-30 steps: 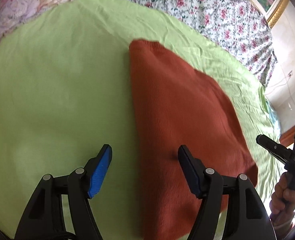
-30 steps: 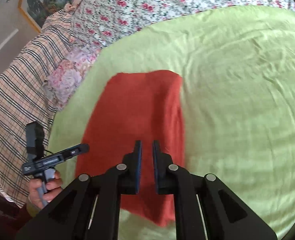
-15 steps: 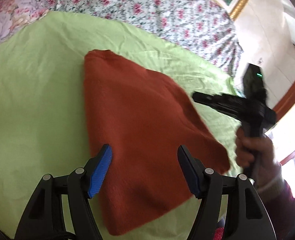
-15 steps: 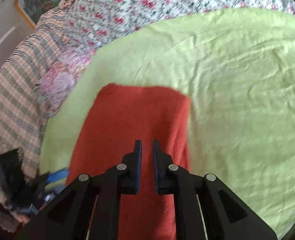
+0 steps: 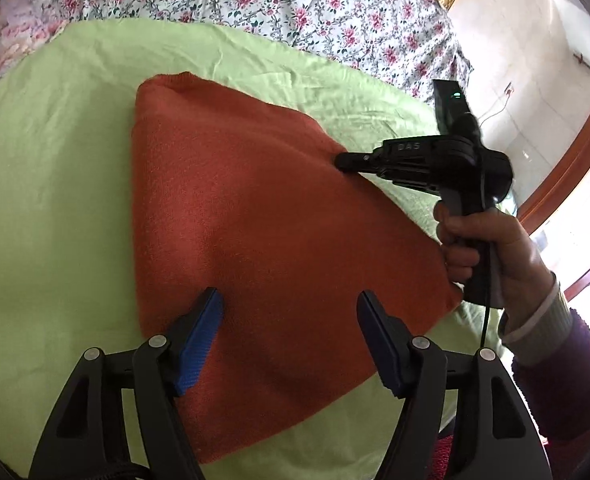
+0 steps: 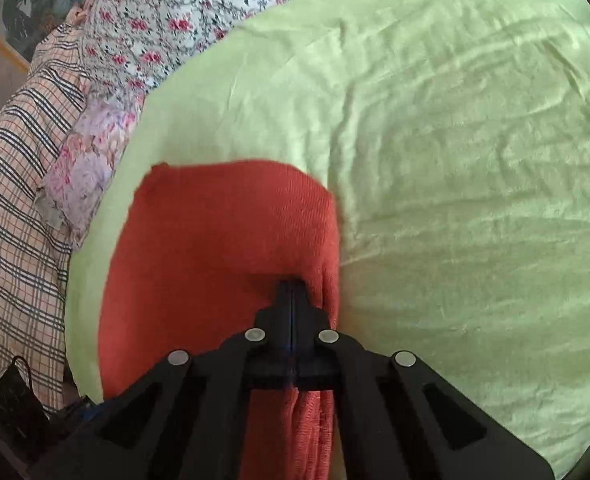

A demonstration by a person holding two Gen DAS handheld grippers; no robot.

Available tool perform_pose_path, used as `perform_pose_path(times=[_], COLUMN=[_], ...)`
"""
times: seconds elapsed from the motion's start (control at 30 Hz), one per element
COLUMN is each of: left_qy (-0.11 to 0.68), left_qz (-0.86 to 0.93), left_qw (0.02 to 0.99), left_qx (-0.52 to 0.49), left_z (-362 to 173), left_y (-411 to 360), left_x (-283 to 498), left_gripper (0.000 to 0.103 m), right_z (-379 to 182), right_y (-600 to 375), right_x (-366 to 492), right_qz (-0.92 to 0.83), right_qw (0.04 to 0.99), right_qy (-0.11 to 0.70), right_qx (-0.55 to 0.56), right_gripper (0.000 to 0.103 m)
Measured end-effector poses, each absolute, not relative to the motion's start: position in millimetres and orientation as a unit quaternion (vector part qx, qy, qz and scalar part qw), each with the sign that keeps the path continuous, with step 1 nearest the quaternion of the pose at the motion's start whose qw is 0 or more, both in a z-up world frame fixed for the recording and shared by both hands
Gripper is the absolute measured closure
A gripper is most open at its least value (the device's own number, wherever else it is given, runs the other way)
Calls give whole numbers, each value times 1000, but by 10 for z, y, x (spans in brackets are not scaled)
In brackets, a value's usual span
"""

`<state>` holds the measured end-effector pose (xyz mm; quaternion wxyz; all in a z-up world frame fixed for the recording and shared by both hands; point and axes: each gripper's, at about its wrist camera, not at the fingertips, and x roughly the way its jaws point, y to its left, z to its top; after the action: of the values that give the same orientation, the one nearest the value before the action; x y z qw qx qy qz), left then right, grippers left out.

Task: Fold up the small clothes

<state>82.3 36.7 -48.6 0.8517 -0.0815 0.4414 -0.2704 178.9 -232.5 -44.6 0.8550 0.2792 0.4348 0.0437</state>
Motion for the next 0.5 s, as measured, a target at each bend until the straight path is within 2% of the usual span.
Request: perform_pose_path(times=[0.03,0.23,0.37,0.43,0.5], left_qy=[440,443,452,454,454], left_qz=[-275,-280,-273,-267,-262], left_qw=[850,846,843,845,847], left_qx=[-93,-103,-103,-96,-88], left_z=[-467,-457,-568,-624,-656], left_y=[400,560,597,602,588], left_x=[797,612,538,503,488], left_gripper=[33,33,34,36,37], right_z=[-368,-68,-139,-282,-411], right_y=[-2295,-2045,-1828,-1769,-1803], right_x=[1733,1258,786,584,476], right_qz=[39,73,90,66,62], right_qw=[862,876,871,873,872], right_qy=[426,407,428,443,443], right_qx=[271,248,226,194,196], right_gripper=[100,98,85,84,90])
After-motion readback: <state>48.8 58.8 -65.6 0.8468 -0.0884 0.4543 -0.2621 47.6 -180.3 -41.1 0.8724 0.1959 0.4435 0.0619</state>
